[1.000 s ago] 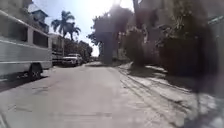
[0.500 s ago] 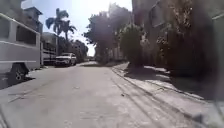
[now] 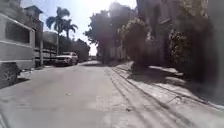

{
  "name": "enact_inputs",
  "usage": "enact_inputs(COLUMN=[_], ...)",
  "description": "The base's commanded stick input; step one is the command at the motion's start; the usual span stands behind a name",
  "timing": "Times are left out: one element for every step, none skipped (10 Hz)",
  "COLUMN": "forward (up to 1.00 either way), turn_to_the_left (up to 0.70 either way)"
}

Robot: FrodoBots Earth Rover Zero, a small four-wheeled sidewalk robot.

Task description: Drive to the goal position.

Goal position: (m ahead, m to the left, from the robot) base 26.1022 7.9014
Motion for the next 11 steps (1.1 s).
enact_inputs(forward=[1.00, 1.00, 1.00, 1.00, 1.00, 1.00, 1.00, 1.00, 1.00, 1.00, 1.00], turn_to_the_left=[0.02, 0.02, 0.02, 0.02, 0.02, 0.02, 0.02, 0.02, 0.02, 0.02, 0.02])
